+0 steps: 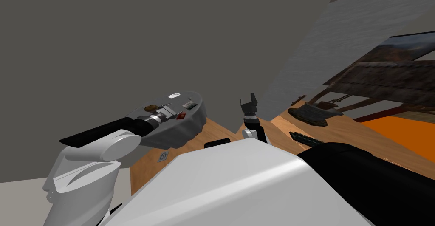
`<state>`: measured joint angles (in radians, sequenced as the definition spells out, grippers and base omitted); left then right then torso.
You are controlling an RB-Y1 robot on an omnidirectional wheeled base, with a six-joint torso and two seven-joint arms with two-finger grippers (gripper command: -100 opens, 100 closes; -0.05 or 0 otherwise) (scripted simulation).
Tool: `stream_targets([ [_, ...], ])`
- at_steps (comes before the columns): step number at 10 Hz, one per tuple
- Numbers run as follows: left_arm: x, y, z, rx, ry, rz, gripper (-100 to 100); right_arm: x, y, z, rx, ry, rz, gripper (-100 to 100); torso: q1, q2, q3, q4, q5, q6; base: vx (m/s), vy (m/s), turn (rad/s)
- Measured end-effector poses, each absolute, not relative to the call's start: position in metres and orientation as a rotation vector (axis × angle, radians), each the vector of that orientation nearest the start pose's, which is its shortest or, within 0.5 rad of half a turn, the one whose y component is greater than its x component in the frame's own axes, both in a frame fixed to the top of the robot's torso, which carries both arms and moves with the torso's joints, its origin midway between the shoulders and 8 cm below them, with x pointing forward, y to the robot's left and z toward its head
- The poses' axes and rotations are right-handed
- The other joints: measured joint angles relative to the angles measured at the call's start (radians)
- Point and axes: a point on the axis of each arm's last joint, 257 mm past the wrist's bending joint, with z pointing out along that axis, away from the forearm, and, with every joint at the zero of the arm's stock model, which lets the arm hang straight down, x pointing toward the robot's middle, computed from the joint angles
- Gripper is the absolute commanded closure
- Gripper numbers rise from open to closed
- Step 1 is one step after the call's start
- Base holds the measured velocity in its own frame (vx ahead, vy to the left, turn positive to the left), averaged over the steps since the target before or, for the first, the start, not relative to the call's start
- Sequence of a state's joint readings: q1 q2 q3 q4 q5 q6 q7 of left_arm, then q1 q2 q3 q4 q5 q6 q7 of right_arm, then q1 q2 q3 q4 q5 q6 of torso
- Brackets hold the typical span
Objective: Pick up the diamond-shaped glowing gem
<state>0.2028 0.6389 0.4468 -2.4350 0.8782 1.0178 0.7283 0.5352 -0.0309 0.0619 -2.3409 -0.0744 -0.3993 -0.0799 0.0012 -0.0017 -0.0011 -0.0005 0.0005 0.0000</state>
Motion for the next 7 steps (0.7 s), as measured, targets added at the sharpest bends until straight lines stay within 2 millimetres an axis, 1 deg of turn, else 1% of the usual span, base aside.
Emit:
stream_targets([
  [5,0.412,0.324,-0.086,-2.078,1.222,-1.457,-100,0.348,-0.267,0.02,0.784,0.623,1.459,0,0.0,-0.001,-0.001,0.0,0.0,0.0,0.044,0.025,0.006],
  [7,0.406,0.324,-0.099,-2.138,1.249,-1.416,-100,0.348,-0.267,0.02,0.784,0.623,1.459,0,0.001,-0.001,-0.001,0.0,0.0,0.0,0.042,0.027,0.003],
])
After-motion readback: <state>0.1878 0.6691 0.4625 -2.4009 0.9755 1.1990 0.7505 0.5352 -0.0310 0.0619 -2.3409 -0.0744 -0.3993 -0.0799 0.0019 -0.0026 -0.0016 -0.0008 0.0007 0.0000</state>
